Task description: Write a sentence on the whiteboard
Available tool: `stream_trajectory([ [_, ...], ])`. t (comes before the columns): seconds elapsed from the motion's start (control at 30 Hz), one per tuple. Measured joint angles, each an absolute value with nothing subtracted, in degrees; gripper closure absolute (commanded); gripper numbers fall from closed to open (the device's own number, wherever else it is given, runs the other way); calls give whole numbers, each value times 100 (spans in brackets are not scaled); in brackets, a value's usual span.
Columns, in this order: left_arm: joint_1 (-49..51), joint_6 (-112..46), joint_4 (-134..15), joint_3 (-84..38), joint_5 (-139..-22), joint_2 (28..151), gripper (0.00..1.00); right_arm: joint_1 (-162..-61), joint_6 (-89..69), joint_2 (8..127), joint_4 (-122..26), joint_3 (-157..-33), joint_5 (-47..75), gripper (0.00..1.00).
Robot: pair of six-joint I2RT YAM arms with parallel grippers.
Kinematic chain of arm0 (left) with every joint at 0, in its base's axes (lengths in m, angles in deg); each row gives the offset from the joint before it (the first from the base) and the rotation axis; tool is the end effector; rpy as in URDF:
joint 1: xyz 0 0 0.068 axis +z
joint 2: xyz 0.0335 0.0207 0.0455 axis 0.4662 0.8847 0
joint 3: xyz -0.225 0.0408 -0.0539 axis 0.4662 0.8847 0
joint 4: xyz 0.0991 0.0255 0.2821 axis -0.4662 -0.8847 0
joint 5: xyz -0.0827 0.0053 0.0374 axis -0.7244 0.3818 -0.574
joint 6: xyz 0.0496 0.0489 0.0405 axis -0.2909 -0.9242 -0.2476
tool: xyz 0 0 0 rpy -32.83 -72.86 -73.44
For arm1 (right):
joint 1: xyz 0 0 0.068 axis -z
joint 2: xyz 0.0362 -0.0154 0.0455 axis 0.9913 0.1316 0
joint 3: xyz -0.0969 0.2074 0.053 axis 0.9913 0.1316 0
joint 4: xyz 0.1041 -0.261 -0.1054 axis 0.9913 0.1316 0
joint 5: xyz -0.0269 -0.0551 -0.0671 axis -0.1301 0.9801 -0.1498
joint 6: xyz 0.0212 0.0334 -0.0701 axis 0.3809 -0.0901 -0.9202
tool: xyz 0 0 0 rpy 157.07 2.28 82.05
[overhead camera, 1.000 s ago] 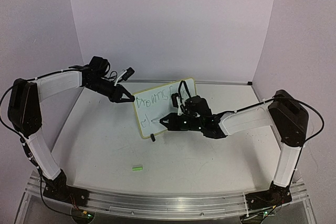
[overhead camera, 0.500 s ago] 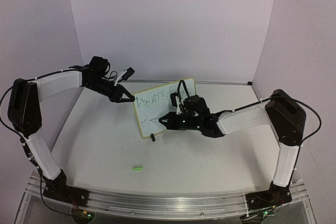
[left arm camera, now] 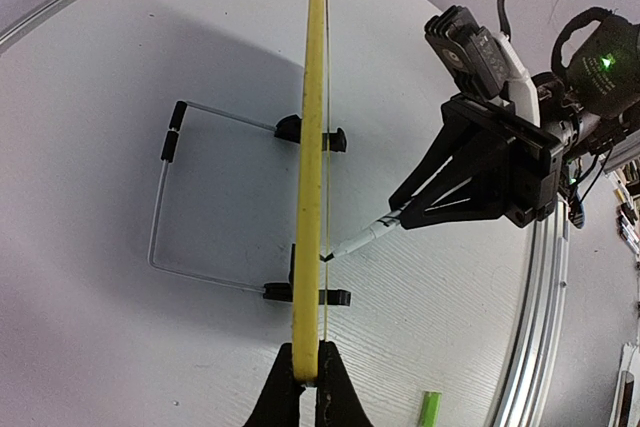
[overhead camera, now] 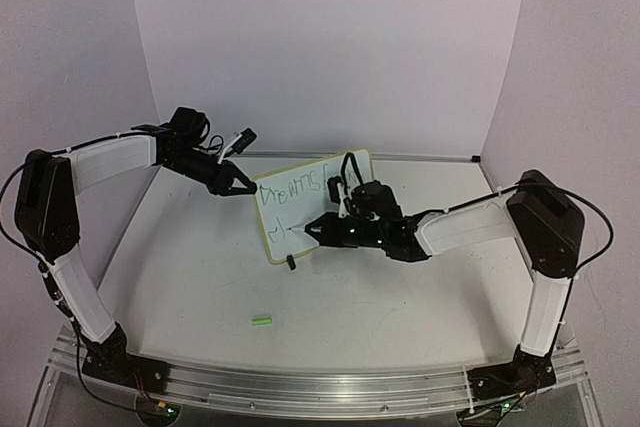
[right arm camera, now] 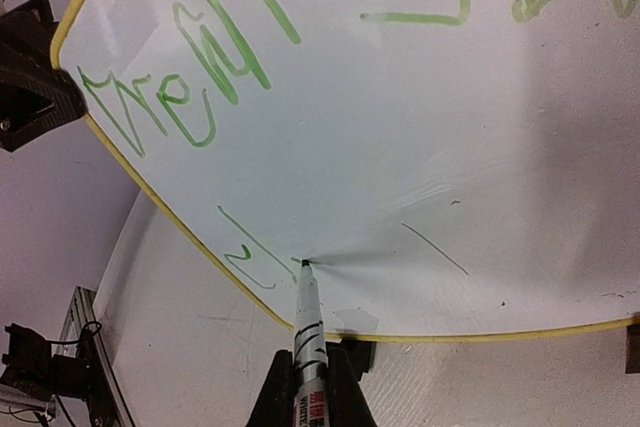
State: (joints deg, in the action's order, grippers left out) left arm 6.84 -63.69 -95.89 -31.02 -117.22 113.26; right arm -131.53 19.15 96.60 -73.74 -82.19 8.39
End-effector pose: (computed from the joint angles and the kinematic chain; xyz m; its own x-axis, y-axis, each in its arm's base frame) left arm 0.3751 -0.1961 0.1994 -0.4872 0.4402 -0.7542 0.8610 0.3863 -0.3308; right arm 0.2938 0.3631 0.1012 -0.7106 0.0508 -0.7018 -0.5641 0.5550 0.6114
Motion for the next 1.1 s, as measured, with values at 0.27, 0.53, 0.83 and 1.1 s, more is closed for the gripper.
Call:
stream_trajectory([
  [0.27,684,-6369,-9589,-3102,-11724,11326,100,-13081,1911,9569,-7354,-8219,836,100],
  [0.53,684,-6369,-9590,-3102,-11724,11326,100,-13050,1889,9570,-7328,-8270,727,100],
  [0.83,684,-6369,-9591,-3103,-11723,11326,100,-13034,1889,9653,-7351,-8364,548,100],
  [1.1,684,-6369,-9589,-3102,-11722,11326,100,-13034,1909,9737,-7406,-8364,407,100],
])
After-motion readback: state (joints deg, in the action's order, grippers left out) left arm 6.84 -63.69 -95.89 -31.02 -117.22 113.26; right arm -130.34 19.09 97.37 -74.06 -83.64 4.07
